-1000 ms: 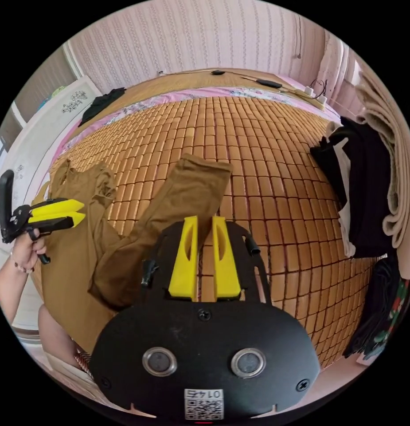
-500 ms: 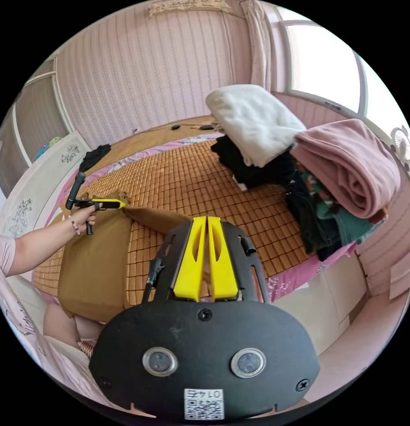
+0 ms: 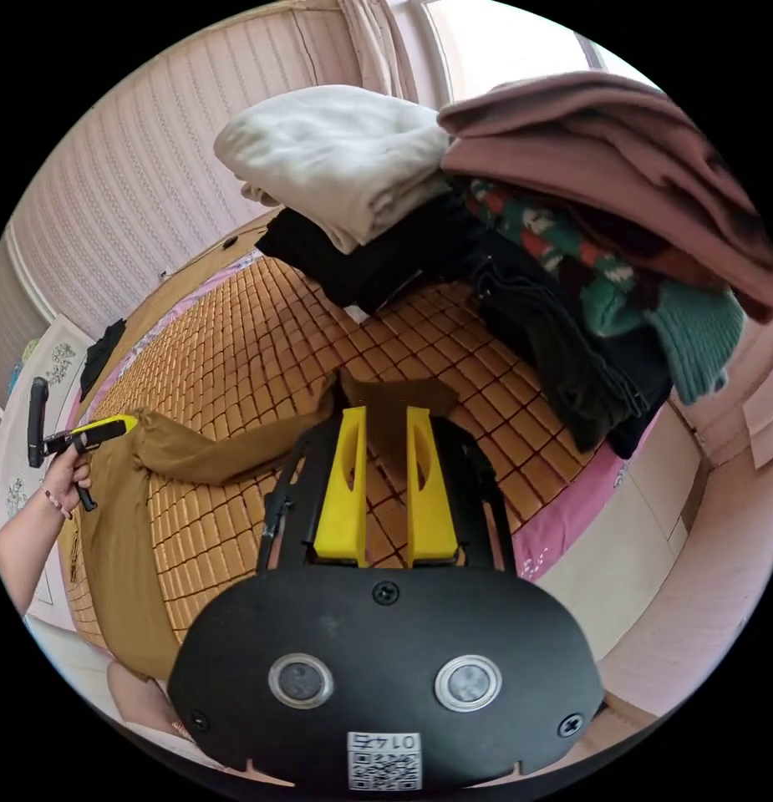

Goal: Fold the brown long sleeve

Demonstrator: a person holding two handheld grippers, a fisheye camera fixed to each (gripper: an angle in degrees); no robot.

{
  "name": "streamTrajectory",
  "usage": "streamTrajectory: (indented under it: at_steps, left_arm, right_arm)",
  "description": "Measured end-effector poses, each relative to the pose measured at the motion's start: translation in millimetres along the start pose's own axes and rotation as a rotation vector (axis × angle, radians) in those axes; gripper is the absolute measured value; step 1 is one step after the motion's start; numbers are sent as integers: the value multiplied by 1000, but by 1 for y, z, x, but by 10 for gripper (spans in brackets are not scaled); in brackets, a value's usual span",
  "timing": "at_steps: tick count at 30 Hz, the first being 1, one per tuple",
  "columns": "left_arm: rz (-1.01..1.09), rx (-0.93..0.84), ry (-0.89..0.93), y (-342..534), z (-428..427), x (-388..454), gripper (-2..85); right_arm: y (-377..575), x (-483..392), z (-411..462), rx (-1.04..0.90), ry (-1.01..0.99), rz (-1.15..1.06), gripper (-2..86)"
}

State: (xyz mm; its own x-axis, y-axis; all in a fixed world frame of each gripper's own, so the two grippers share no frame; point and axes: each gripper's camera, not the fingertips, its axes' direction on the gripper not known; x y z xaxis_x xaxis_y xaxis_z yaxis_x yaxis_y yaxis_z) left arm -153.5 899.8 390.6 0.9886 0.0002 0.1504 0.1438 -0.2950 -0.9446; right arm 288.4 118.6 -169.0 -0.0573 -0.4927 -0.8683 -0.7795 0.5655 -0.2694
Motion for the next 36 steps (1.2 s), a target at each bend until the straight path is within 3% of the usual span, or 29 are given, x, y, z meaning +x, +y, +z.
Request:
streamTrajectory:
  at_steps: [6,11,18,25,30,36]
  left_arm:
    - [-40,-132,-26,-24,63,16,106]
    - [43,-129,-85,-25,82,43,7]
    - [105,-78,-119,-20,74,55,-9]
    - [21,91,-31,-19,40,26,-10]
    - [0,80,-12,-33,60,23,-10]
    - [-5,96,-18,-28,68,24,-10]
  right_arm:
    - [-5,25,-5,14,-137,-25,119]
    - [-15,22,11,-173,-26,-110,33]
    - [-28,46,-90,-180,-352,-211,14]
    - [-33,62,-122,-234,-183,-172,13]
    - [-34,70,-83,-347,-130,-105,10]
    - [-33,62,-96,-372,-127,-130,5]
